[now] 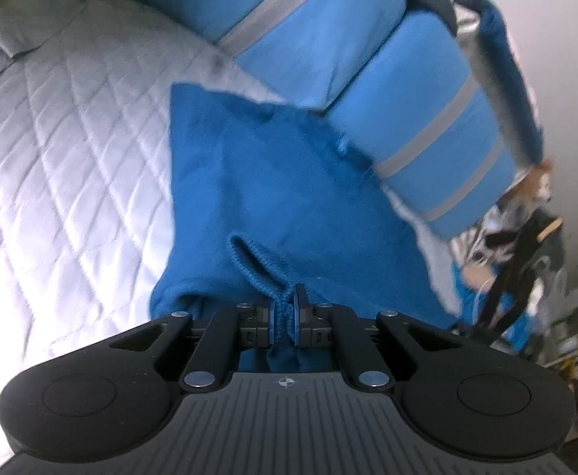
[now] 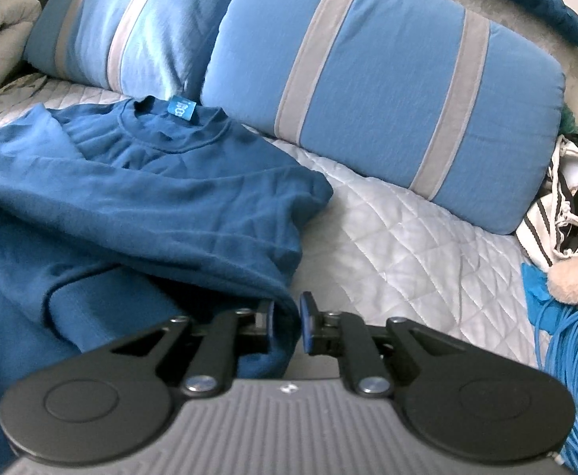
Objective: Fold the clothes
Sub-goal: 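Lay the cuff across the sweatshirt front with the left tool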
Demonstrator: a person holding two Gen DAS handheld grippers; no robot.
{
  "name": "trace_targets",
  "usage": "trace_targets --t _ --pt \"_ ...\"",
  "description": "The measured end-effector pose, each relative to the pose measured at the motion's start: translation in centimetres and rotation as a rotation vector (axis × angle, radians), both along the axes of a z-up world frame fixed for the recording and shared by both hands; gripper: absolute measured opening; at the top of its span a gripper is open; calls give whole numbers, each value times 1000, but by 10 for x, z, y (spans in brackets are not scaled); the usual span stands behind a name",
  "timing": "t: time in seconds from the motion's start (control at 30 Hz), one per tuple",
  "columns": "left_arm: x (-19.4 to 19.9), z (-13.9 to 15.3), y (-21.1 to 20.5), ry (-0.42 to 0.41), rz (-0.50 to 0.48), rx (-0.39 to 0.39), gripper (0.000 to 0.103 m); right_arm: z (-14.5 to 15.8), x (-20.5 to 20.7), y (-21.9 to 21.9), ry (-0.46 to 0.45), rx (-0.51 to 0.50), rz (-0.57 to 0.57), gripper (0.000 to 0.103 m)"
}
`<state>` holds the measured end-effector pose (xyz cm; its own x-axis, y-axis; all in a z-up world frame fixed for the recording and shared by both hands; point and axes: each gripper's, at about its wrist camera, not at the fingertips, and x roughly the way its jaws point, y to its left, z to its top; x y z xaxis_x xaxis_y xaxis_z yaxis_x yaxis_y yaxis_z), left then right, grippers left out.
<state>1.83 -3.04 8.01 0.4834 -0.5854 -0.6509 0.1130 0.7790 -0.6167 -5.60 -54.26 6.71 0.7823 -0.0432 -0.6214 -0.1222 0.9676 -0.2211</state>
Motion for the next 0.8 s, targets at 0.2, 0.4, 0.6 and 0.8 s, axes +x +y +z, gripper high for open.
trace_targets --t 0.2,0.4,0.6,0.8 --pt "-8 -11 -12 -21 -63 166 9 0 1 0 12 15 5 27" --pt "-12 -17 -23 -24 -105 239 9 -5 2 -4 32 -3 -11 39" --pt "-12 -17 -24 -12 -137 238 9 -6 5 -9 35 -21 -36 48" --pt "-13 -15 -24 10 -104 232 17 -6 0 -10 49 -7 -13 58"
